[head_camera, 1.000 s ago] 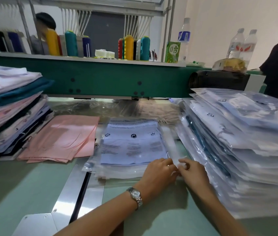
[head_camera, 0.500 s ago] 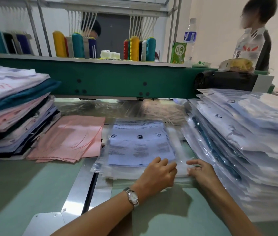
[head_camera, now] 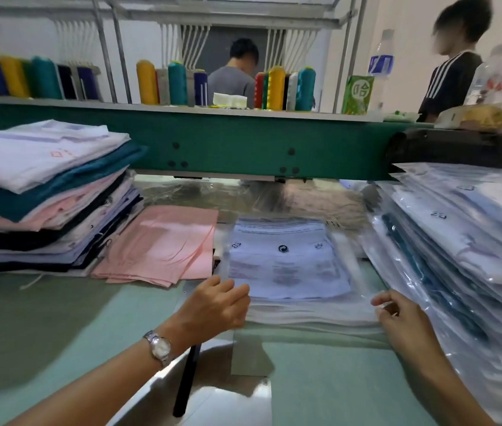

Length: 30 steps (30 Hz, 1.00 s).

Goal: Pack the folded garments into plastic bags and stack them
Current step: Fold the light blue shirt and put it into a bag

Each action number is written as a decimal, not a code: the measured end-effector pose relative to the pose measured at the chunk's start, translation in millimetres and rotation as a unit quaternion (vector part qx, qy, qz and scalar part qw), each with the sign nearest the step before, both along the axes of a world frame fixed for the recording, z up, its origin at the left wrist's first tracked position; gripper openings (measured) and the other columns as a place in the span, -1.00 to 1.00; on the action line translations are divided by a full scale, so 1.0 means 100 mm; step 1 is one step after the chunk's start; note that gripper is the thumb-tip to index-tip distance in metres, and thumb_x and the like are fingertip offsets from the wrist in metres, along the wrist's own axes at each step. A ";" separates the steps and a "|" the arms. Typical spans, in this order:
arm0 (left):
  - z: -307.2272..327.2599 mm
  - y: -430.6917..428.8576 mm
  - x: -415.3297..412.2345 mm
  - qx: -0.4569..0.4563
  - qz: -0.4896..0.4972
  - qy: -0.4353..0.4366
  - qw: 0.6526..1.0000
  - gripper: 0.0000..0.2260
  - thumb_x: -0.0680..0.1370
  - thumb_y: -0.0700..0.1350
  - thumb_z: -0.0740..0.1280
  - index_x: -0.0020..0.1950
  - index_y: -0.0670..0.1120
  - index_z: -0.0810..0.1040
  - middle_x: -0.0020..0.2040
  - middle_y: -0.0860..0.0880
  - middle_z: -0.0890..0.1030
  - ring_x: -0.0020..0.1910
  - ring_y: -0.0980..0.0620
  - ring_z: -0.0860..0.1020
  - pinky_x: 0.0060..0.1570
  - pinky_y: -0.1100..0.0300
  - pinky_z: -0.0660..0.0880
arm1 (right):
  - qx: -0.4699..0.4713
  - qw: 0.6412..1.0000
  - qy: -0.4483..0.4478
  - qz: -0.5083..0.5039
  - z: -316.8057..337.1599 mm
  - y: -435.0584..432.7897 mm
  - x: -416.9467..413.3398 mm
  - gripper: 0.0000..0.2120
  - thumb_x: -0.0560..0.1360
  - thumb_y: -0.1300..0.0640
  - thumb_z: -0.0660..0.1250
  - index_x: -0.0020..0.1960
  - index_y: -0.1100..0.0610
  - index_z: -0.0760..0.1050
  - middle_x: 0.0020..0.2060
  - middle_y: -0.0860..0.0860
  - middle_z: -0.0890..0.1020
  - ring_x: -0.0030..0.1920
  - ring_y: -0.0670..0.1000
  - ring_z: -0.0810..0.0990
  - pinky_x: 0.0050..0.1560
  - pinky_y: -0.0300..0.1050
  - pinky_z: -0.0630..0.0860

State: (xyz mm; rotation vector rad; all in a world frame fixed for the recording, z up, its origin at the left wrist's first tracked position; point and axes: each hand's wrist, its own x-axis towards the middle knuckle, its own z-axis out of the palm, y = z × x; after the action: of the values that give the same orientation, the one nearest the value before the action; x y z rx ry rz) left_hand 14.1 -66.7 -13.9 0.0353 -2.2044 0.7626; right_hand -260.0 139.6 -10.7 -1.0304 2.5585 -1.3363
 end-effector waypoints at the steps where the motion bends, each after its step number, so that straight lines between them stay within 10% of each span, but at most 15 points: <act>1: 0.00 -0.04 0.08 -0.004 0.002 0.003 1.000 -0.82 0.41 -0.20 0.37 -0.36 -0.05 0.45 -0.34 0.01 0.42 -0.43 -0.01 0.36 -0.44 0.14 0.32 | -0.004 1.000 0.001 -0.001 0.01 0.00 0.00 -0.76 0.48 0.35 0.29 -0.17 0.02 0.54 -0.30 0.05 0.58 -0.29 0.11 0.53 -0.24 -0.06 0.40; 11: 0.01 -0.30 0.60 -0.005 -0.004 -0.025 1.000 -0.87 0.45 -0.16 0.40 -0.31 -0.05 0.55 -0.31 0.02 0.48 -0.39 0.02 0.40 -0.41 0.17 0.34 | 0.025 1.000 0.017 -0.003 0.05 0.04 0.01 -0.74 0.42 0.37 0.29 -0.19 0.00 0.54 -0.37 0.08 0.55 -0.36 0.13 0.50 -0.29 -0.05 0.39; 15: 0.07 -0.33 0.54 0.170 0.020 -0.012 0.985 -0.87 0.42 0.01 0.38 -0.25 -0.02 0.53 -0.29 0.09 0.49 -0.37 0.07 0.42 -0.40 0.19 0.37 | 0.143 0.984 0.104 0.001 0.16 0.00 0.04 -0.89 0.44 0.14 0.33 -0.19 -0.07 0.52 -0.30 -0.07 0.59 -0.27 0.03 0.55 -0.30 -0.12 0.39; 22: 0.14 -0.65 0.03 0.567 0.246 0.025 0.786 -0.66 0.62 0.15 0.19 -0.23 -0.03 0.45 -0.31 0.05 0.55 -0.36 0.08 0.48 -0.34 0.16 0.34 | 0.221 0.947 0.230 -0.044 0.34 -0.39 0.03 -0.78 0.47 0.05 0.22 -0.31 0.12 0.38 -0.30 0.07 0.50 -0.15 0.18 0.53 -0.27 -0.10 0.36; 30: 0.08 -0.82 -0.25 0.676 0.222 0.051 0.701 -0.53 0.57 0.03 0.36 -0.48 -0.06 0.31 -0.52 0.00 0.30 -0.50 0.06 0.27 -0.46 0.20 0.14 | 0.119 0.985 -0.124 0.031 0.32 -1.13 -0.24 -0.78 0.56 0.10 0.20 -0.06 0.26 0.45 -0.32 0.12 0.50 -0.36 0.06 0.45 -0.33 -0.15 0.30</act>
State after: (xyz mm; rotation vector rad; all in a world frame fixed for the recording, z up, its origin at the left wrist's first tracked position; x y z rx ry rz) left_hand -11.2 -148.8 -6.1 1.3202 -2.1557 -0.7908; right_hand -284.4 26.8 21.5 -0.8361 2.4058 -1.0387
